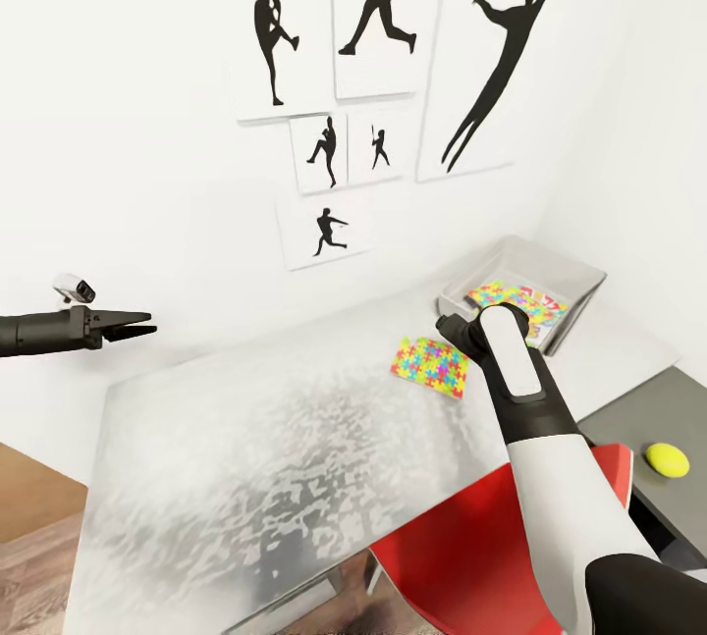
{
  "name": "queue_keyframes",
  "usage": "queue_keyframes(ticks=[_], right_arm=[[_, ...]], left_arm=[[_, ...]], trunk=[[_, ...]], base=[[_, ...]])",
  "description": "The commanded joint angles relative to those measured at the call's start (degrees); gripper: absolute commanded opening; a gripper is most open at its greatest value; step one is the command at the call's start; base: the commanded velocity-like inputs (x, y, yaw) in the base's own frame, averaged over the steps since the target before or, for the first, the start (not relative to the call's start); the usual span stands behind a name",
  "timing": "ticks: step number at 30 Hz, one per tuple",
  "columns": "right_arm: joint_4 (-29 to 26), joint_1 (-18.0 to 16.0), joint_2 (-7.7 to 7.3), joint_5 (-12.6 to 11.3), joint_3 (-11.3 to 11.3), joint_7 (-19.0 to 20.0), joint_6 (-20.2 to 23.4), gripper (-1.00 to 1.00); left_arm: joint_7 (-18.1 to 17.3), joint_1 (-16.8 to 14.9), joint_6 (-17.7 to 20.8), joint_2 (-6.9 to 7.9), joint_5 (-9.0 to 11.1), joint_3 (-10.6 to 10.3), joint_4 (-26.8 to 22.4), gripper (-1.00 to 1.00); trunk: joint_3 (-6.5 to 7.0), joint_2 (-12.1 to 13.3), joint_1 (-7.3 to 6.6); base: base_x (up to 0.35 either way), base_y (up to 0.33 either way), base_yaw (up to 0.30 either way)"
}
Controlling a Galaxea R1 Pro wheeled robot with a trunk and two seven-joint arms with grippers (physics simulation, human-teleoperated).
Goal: Put all the toys in the child's room - the three board games (two on the bed and one on the table), the two jigsaw puzzles on the table, and the tennis ball on the table - inside the toy box on the table in the child's room.
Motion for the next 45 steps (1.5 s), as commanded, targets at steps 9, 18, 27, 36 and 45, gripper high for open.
queue_keyframes(ticks=[9, 18, 27, 36, 45], right_arm=[[-0.13, -0.12, 0.11, 2.48, -0.07, -0.44, 0.41, 1.00], [-0.63, -0.50, 0.10, 2.76, -0.11, -0.44, 0.42, 1.00], [-0.47, -0.72, 0.09, 2.79, -0.11, -0.10, 0.34, 1.00], [-0.31, -0.79, 0.08, 2.86, -0.11, -0.01, 0.24, 1.00], [-0.26, -2.13, 0.02, 2.87, -0.04, 0.00, 0.24, 1.00]], left_arm=[[-0.22, -0.05, 0.61, 0.05, 0.01, -0.17, -0.02, 1.00], [-0.22, -0.05, 0.61, -0.01, 0.01, -0.21, -0.02, 1.00], [-0.22, -0.05, 0.65, 0.08, 0.07, -0.26, -0.02, 1.00], [-0.22, -0.05, 0.67, 0.50, 0.50, -0.04, -4.05, 1.00], [-0.22, -0.05, 0.67, 0.78, 5.98, -0.18, -19.37, 1.00]], trunk=[[-0.96, -0.12, 0.03], [-1.80, -0.12, 0.03], [-2.65, -0.12, 0.03], [-3.49, -0.12, 0.03], [-4.34, -0.12, 0.03]], base=[[0.000, 0.000, 0.000], [0.000, 0.000, 0.000], [0.000, 0.000, 0.000], [0.000, 0.000, 0.000], [0.000, 0.000, 0.000]])
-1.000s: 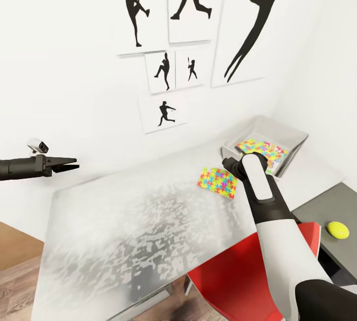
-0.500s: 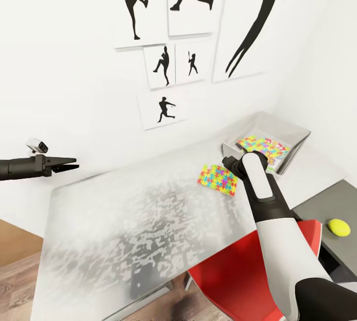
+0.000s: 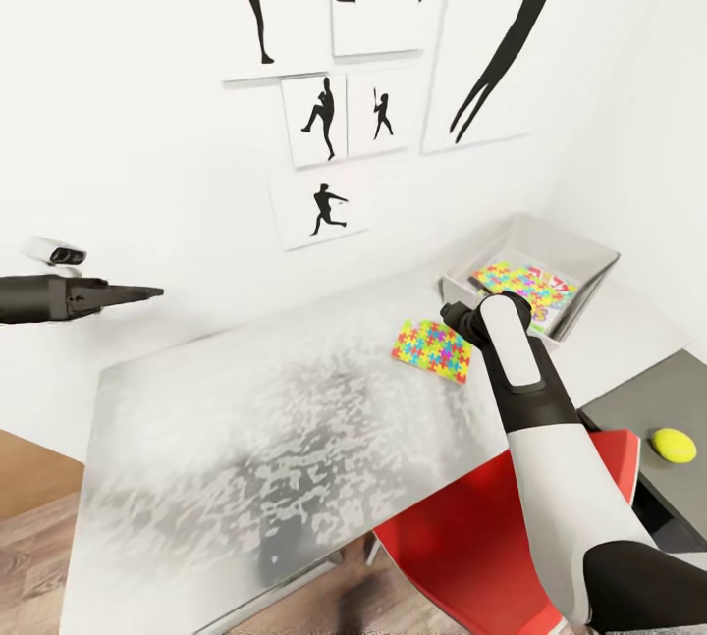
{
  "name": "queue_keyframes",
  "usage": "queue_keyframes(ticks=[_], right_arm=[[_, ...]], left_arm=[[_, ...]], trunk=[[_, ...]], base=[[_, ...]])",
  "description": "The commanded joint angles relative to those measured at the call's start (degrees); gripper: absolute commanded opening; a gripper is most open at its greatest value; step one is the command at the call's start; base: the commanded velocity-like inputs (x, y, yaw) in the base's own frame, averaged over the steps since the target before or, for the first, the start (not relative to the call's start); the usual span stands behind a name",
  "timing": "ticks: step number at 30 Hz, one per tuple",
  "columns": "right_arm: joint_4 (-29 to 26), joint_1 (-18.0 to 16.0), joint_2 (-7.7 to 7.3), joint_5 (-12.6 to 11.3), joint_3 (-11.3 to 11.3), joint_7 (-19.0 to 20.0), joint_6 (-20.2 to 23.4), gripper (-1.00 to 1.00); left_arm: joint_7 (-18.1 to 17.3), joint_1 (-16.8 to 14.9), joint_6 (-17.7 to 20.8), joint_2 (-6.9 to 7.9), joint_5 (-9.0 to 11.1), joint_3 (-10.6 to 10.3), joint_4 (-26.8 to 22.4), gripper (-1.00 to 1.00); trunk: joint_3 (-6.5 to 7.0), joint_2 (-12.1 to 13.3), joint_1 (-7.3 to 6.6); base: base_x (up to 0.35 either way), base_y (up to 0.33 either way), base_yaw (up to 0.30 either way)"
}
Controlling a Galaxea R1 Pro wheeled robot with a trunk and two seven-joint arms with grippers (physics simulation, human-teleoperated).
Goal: Put all the toys in the child's room - the three board games (two on the bed and one on the table), the two jigsaw puzzles on the table, and the tennis ball on the table - inside the toy box on the table in the child's room.
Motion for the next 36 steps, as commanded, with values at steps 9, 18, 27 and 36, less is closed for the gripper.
queue_keyframes(ticks=[9, 18, 27, 36], right_arm=[[-0.02, -1.17, -0.03, -0.30, 0.02, -0.45, 0.41, 1.00], [0.05, -1.94, -0.03, -0.28, 0.03, -0.45, 0.41, 1.00], [0.03, -2.03, -0.02, -0.22, 0.02, -0.45, 0.40, 1.00], [-0.17, -2.68, -0.03, 0.04, -0.05, -0.45, 0.33, 1.00]], left_arm=[[-0.21, -0.10, 0.62, 0.18, 0.91, 0.10, -4.61, 1.00], [-0.21, -0.06, 0.62, 0.19, 0.96, 0.06, -5.36, 1.00], [-0.21, -0.04, 0.62, 0.19, 0.98, -0.02, -5.63, 1.00], [-0.21, -0.04, 0.62, 0.10, 1.05, 0.21, -5.68, 1.00]], trunk=[[-0.95, -0.10, 0.03], [-1.80, -0.10, 0.03], [-2.64, -0.10, 0.03], [-3.49, -0.10, 0.03]], base=[[0.000, 0.000, 0.000], [0.000, 0.000, 0.000], [0.000, 0.000, 0.000], [0.000, 0.000, 0.000]])
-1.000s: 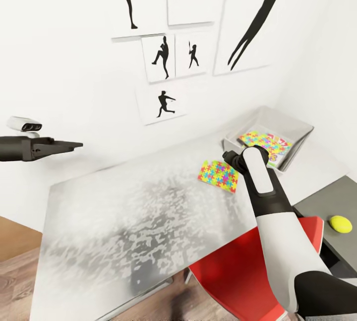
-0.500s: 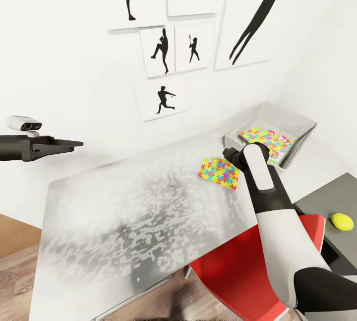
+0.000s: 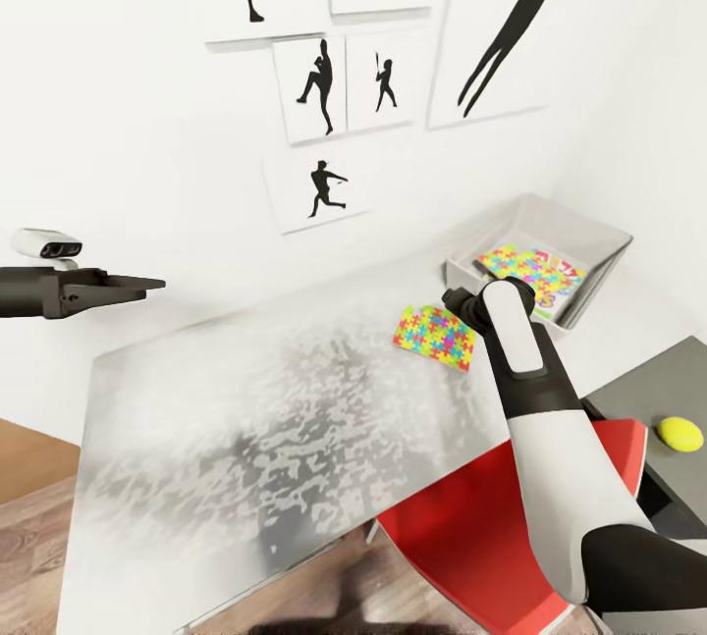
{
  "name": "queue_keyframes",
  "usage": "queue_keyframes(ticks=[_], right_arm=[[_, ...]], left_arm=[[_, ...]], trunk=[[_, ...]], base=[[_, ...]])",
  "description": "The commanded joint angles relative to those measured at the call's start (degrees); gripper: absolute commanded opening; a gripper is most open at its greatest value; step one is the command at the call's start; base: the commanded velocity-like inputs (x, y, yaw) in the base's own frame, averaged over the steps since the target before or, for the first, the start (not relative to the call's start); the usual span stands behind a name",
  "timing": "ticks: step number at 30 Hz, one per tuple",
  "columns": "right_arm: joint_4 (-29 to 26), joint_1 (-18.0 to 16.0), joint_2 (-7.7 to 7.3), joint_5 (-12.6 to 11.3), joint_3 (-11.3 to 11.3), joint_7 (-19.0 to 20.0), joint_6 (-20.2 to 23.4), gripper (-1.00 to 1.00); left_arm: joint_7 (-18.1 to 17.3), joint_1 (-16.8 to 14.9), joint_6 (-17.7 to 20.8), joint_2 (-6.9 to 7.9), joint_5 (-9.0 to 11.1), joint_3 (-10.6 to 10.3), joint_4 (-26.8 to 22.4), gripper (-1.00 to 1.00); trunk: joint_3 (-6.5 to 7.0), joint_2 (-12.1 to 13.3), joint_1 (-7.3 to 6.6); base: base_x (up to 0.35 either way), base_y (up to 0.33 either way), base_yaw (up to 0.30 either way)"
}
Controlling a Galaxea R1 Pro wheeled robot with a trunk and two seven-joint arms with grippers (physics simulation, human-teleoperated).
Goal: Put all the toys in the child's room - the three board games (two on the bed and one on the table), the two jigsaw puzzles on the table, and the tennis ball on the table - inside the toy box on the table in the child's room.
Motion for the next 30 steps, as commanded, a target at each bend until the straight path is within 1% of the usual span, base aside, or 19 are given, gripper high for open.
queue_keyframes(ticks=[1, 4, 11, 30], right_arm=[[-0.06, -0.12, 0.00, -0.22, 0.02, -0.45, 0.41, 1.00], [-0.01, -0.41, 0.00, 0.09, 0.00, -0.45, 0.15, 1.00], [0.14, -1.63, 0.00, 0.28, 0.08, -0.45, -2.25, 1.00], [0.18, -2.41, 0.01, 0.33, 0.06, -0.45, -2.67, 1.00]], left_arm=[[-0.21, -0.05, 0.61, 0.03, 0.00, -0.05, 0.00, 1.00], [-0.21, -0.05, 0.61, 0.03, 0.01, -0.27, 0.00, 1.00], [-0.21, -0.05, 0.61, 0.03, 0.01, -0.32, 0.00, 1.00], [-0.21, -0.05, 0.55, 0.03, 0.01, -0.40, 0.00, 1.00]], trunk=[[-0.19, -0.11, 0.03], [-0.47, -0.11, 0.03], [-1.13, -0.11, 0.03], [-2.92, -0.11, 0.03]], base=[[0.000, 0.000, 0.000], [0.000, 0.000, 0.000], [0.000, 0.000, 0.000], [0.000, 0.000, 0.000]])
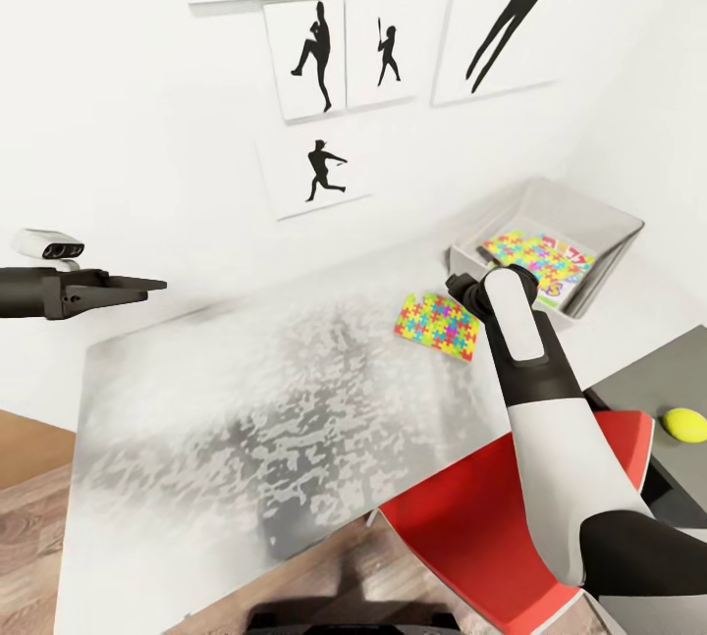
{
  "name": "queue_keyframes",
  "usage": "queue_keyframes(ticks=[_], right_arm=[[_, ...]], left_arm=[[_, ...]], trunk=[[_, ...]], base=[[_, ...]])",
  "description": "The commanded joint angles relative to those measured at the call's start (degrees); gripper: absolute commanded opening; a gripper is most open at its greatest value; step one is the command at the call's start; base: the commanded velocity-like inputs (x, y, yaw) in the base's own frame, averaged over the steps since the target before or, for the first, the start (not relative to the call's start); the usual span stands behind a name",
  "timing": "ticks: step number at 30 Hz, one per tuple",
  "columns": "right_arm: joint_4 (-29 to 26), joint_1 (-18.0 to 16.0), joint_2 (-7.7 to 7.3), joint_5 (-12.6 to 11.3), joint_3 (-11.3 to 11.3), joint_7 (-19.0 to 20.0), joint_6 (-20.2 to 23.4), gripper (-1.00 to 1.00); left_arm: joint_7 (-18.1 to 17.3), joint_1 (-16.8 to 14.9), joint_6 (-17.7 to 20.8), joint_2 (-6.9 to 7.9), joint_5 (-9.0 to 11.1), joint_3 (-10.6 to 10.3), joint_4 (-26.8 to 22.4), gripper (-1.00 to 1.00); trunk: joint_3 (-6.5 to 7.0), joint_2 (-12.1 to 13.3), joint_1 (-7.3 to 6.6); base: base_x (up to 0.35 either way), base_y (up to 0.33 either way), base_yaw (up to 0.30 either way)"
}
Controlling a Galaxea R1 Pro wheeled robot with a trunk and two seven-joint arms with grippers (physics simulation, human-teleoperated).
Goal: Put all the toys in the child's room - the three board games (two on the bed and one on the table), the two jigsaw puzzles on the table, and the tennis ball on the table - inside the toy box on the table in the child's room.
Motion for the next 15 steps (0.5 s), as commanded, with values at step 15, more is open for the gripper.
queue_keyframes(ticks=[15], right_arm=[[-0.05, -0.12, 0.10, 2.86, -0.08, -0.41, 0.42, 1.00]], left_arm=[[-0.21, -0.05, 0.60, 0.02, -0.01, -0.18, 0.00, 1.00]], trunk=[[-1.50, -0.11, 0.03]], base=[[0.000, 0.000, 0.000]])
